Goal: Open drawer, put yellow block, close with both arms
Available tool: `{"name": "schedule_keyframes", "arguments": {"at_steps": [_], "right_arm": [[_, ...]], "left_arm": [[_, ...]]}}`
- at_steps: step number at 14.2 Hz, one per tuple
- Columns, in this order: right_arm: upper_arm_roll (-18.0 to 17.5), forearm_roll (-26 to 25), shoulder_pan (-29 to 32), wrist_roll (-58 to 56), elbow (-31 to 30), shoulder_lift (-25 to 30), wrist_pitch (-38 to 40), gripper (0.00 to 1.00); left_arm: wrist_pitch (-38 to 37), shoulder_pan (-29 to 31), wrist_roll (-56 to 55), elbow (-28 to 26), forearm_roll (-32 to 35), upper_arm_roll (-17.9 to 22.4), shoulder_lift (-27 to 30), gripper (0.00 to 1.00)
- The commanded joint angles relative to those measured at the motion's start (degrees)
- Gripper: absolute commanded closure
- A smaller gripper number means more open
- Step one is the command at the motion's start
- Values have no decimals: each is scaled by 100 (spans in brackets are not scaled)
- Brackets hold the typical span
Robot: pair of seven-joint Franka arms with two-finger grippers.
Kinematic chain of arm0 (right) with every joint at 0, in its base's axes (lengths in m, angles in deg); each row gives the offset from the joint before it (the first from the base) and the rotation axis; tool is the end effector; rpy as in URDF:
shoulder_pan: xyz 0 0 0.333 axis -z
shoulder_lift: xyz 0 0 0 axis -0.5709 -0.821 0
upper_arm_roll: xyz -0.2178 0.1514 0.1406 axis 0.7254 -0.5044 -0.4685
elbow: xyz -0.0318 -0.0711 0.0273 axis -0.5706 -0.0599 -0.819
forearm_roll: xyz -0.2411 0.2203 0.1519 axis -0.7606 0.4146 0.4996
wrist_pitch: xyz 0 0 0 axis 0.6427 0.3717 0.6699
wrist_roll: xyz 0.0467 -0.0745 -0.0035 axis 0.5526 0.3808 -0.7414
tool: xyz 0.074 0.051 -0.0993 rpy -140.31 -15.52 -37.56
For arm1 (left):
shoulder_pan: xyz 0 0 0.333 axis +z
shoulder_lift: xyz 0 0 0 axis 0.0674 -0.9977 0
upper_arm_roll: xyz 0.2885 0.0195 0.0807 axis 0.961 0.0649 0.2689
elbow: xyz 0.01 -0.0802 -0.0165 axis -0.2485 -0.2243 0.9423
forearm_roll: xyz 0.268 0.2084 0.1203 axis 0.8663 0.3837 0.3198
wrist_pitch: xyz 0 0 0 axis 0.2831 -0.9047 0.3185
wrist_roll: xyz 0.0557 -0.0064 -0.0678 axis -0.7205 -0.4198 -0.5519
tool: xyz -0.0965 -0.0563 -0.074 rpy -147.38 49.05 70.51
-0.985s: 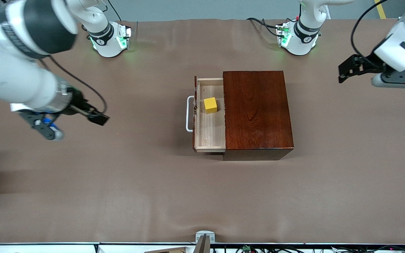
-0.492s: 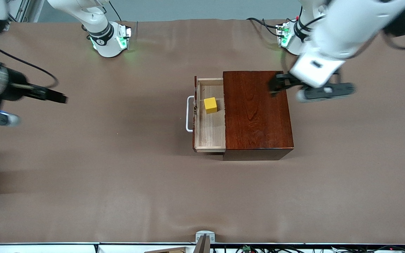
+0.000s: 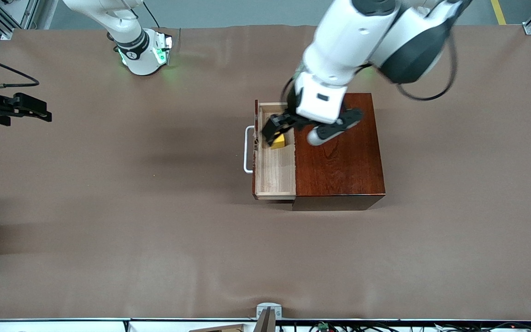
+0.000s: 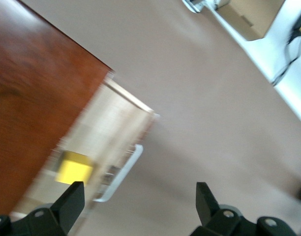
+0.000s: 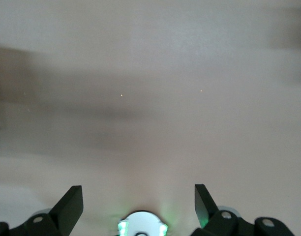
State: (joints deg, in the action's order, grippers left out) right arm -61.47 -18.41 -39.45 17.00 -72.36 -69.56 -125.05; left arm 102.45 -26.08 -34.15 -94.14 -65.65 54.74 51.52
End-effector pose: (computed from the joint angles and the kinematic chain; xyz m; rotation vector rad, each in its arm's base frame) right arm 0.5240 -0.0079 0.5804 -3.0805 -0.2235 0.3014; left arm 0.5075 -0.4462 0.5362 2.5520 0.9276 0.0323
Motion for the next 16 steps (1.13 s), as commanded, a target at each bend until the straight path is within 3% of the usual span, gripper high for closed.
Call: {"name": "schedule_keyframes", "arguments": {"at_steps": [1,3,5,6,8,9,13,16], "right_arm": [[-133,-149,147,-420,-1015,827,-189,0],[-124,-184,217,-429,-982,846,-242,0],[-159,-254,200,-438,-658,838,-198,0],[-168,-263,174,-386,-569,838,-180,0],[-142,-185,243,-333,-533,838,-172,0],[-133,-175,244,-333,-524,838,-171,0],[-185,-246,164,-411,-516,838,-171,0],[-159,-184,191,-420,-516,838,-198,0]], "left_arm": [[889,-440,-883,376,-82,63,-601,0],[1584,-940,-1463,376,-56,360,-900,0],[2086,-1791,-1912,376,-30,1026,-1225,0],[2323,-2370,-2288,385,-29,1604,-1410,0],[2554,-3818,-3368,376,-29,3263,-1779,0],[2554,-4243,-3660,350,-56,3706,-1946,0],[2388,-4573,-4102,306,242,3825,-2519,0],[1458,-4564,-4068,279,498,3825,-2633,0]]}}
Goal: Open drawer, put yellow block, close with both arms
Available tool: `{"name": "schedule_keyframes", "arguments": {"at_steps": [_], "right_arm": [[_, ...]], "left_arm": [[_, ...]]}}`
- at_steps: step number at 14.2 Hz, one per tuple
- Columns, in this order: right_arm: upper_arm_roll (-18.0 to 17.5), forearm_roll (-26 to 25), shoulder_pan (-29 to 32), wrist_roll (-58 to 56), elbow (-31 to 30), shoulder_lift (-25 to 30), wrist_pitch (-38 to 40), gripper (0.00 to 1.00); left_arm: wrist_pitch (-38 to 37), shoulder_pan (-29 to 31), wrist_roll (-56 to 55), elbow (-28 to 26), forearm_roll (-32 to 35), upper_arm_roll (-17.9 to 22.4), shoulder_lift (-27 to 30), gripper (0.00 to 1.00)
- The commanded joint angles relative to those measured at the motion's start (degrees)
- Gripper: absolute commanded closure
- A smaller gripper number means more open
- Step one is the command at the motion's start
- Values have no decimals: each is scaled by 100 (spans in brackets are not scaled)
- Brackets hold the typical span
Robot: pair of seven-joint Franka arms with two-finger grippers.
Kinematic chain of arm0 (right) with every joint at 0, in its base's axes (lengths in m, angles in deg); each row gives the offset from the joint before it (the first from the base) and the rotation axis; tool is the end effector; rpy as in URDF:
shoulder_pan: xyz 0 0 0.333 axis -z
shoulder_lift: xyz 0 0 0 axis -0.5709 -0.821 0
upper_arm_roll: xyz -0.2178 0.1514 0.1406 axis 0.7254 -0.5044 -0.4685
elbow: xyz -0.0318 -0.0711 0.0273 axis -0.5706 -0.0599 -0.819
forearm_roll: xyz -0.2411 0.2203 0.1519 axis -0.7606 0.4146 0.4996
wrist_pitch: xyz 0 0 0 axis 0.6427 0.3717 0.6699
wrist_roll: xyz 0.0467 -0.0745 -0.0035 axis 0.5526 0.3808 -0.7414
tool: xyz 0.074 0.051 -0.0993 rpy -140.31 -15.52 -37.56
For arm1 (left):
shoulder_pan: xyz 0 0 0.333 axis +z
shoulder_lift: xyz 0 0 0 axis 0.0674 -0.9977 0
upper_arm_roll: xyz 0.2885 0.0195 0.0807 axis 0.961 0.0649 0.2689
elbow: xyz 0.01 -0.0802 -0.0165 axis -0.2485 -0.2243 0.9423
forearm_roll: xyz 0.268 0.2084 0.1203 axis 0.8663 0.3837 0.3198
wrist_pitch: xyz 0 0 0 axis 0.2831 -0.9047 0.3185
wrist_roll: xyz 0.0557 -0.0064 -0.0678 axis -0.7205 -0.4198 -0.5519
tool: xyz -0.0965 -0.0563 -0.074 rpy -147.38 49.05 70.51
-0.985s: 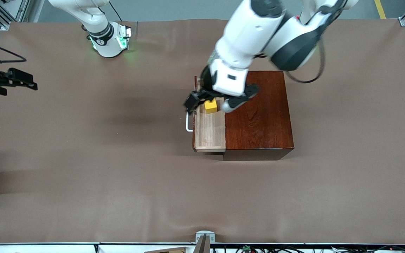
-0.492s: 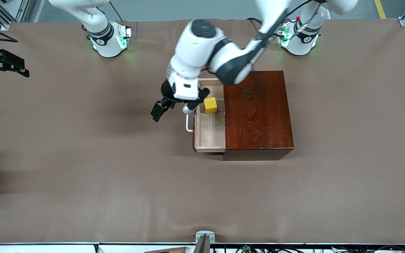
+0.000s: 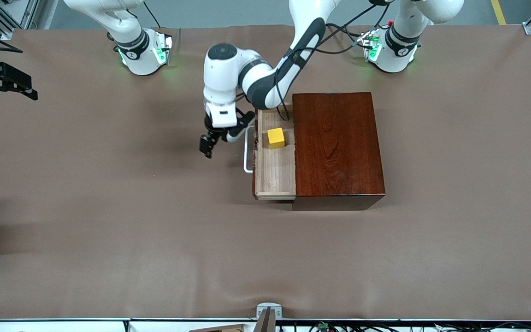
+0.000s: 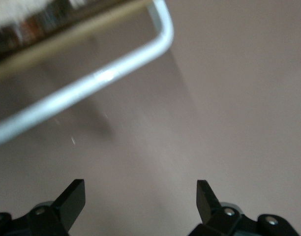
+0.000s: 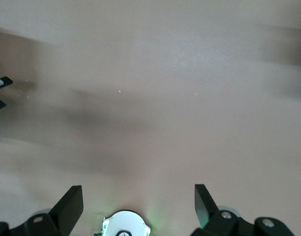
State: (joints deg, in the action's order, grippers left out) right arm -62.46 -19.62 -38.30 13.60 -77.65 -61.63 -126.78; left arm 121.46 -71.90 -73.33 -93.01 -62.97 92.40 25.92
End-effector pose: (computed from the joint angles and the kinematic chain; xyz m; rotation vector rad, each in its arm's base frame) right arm 0.4890 -0.0158 0.6146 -3.0917 -0.3077 0.1854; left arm 0.4008 -0.6242 0.2606 2.4666 1.4250 0.2965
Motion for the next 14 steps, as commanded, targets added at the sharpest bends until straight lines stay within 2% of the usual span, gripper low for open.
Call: {"name": "schedule_keyframes", "arguments": {"at_steps": [1,11,14], "right_arm": [[-77,-98,58,-80,13,45,-33,0],[-86,-72,32,-80,13,45,-42,0],[-86,-54,32,-72,13,45,-42,0]], "left_arm": [[-690,45,-123,167,238,67,-65,0],[-2167,387,447,167,388,76,84,0],[-2345,484,501,167,379,68,102,0]]}}
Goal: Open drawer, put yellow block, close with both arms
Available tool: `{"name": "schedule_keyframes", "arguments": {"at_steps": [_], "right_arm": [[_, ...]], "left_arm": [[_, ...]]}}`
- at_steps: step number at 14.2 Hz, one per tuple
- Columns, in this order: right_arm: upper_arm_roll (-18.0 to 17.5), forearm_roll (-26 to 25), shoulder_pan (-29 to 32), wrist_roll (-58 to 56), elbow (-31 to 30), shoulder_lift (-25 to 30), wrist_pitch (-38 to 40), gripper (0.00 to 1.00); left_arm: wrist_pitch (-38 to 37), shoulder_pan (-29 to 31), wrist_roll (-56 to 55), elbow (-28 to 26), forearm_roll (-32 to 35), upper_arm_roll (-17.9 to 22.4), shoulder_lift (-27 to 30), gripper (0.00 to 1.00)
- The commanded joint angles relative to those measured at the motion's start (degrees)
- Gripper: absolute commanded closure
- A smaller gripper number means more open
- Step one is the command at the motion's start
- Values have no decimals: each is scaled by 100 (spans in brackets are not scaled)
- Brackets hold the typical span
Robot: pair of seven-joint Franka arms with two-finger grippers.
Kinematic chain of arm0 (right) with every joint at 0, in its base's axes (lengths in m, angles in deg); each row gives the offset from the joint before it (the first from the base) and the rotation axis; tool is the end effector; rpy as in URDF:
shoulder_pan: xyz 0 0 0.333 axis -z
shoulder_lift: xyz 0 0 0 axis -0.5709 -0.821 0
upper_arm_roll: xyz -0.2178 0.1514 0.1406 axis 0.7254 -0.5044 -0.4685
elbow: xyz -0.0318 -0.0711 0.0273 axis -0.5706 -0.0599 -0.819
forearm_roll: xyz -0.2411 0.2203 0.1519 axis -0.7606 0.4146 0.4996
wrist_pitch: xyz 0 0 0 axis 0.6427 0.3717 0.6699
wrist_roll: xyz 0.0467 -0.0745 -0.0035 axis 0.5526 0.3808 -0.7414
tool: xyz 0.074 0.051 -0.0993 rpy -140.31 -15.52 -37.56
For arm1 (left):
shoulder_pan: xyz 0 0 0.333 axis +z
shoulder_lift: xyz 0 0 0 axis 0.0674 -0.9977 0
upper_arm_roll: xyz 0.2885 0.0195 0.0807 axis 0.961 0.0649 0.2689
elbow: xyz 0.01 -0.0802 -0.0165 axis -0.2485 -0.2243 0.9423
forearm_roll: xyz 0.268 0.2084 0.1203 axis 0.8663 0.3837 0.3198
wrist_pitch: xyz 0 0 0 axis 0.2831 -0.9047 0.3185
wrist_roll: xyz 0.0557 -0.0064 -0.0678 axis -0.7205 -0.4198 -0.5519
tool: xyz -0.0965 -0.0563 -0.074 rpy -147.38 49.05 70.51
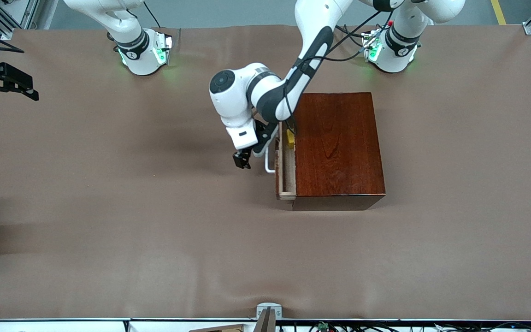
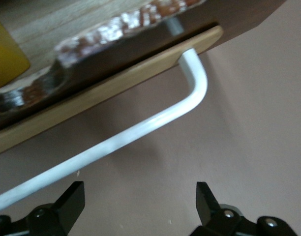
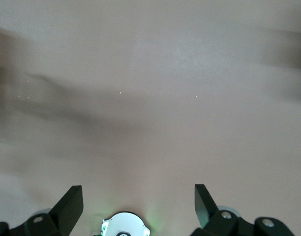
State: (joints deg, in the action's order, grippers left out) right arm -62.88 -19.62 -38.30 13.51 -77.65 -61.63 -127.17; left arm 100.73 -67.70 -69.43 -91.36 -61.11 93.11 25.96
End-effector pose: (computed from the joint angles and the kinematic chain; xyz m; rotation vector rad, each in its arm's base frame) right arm 0.4901 -0.0122 0.6151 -3.0922 -0.3215 0.1751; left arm 0.4355 -0.5539 0.2394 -2.6130 -1.5695 -0.3689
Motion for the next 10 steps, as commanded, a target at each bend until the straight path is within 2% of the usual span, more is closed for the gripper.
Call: {"name": "schedule_keyframes", "arguments": {"at_steps": [1,7,10], "right_arm": [[-53,-54,32,-63,13,45,-4,0],[-35,-45,-21,-36,13,45,-12,0],[-35,-45,-29,-36,13,45,-12,0]], "left_arm": [[-332,73,111,2,202,-3,116,0],[-1035,161,102,-7,203,6,142,0],[-1062,240,102,-33,220,6,134,0]]}}
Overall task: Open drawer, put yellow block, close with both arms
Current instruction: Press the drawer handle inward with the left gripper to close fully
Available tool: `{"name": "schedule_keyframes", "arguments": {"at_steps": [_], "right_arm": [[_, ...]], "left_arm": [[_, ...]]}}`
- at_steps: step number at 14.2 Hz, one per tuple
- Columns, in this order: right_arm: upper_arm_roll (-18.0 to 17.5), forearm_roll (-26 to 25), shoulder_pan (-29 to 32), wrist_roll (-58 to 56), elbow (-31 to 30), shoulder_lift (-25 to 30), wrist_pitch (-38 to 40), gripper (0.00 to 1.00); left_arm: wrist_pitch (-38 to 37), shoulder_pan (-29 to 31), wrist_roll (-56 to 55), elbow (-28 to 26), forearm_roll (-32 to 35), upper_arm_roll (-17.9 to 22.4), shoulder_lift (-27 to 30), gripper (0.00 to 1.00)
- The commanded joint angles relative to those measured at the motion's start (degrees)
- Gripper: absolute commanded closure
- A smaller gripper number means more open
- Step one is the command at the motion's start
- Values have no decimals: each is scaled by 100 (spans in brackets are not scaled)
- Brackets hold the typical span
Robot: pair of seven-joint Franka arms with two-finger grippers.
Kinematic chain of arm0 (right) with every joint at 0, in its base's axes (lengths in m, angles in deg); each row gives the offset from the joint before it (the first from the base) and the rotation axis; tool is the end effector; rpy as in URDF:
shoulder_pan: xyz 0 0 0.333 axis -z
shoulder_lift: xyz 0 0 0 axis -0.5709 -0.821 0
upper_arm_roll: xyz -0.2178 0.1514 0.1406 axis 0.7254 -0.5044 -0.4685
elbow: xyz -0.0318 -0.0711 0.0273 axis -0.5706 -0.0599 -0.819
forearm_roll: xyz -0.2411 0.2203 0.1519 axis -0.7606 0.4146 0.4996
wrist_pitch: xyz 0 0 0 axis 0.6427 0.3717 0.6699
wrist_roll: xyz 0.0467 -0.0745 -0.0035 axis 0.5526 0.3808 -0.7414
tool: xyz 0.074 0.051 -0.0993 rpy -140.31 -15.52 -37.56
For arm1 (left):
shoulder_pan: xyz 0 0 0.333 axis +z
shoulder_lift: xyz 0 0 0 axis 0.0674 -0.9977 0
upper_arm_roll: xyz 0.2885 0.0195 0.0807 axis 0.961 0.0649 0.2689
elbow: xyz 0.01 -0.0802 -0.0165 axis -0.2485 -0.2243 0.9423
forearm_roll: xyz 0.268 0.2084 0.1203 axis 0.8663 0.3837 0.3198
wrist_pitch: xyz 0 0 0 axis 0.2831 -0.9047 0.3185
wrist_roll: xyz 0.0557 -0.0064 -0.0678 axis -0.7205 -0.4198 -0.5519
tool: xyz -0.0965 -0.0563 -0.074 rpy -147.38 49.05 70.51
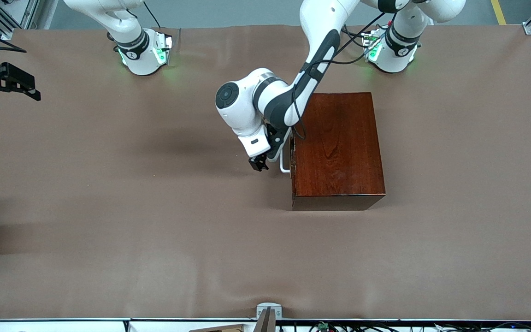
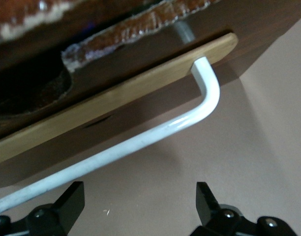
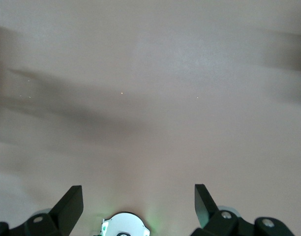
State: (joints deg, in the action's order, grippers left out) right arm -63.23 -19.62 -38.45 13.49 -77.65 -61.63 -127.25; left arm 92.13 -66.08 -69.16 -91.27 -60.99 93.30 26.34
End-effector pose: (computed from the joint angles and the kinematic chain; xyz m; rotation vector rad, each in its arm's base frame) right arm 0.4904 -0.0079 0.6152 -3.0915 -0.3356 0.1731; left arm 0.4423 -0.5222 0.2348 -2.4576 -1.5514 -0.3371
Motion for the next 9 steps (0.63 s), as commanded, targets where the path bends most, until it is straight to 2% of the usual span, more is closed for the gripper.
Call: {"name": "schedule_keyframes", "arguments": {"at_steps": [1,9], "right_arm": [[-1,-46,-14,-34,13,45,-4,0],[-9,-37,-14,-34,13,45,-4,0]], "left_arm": [[-202,78,75,-42,208,-13,87,0],[-202,289,84,-34,208,-13,166,0]]}}
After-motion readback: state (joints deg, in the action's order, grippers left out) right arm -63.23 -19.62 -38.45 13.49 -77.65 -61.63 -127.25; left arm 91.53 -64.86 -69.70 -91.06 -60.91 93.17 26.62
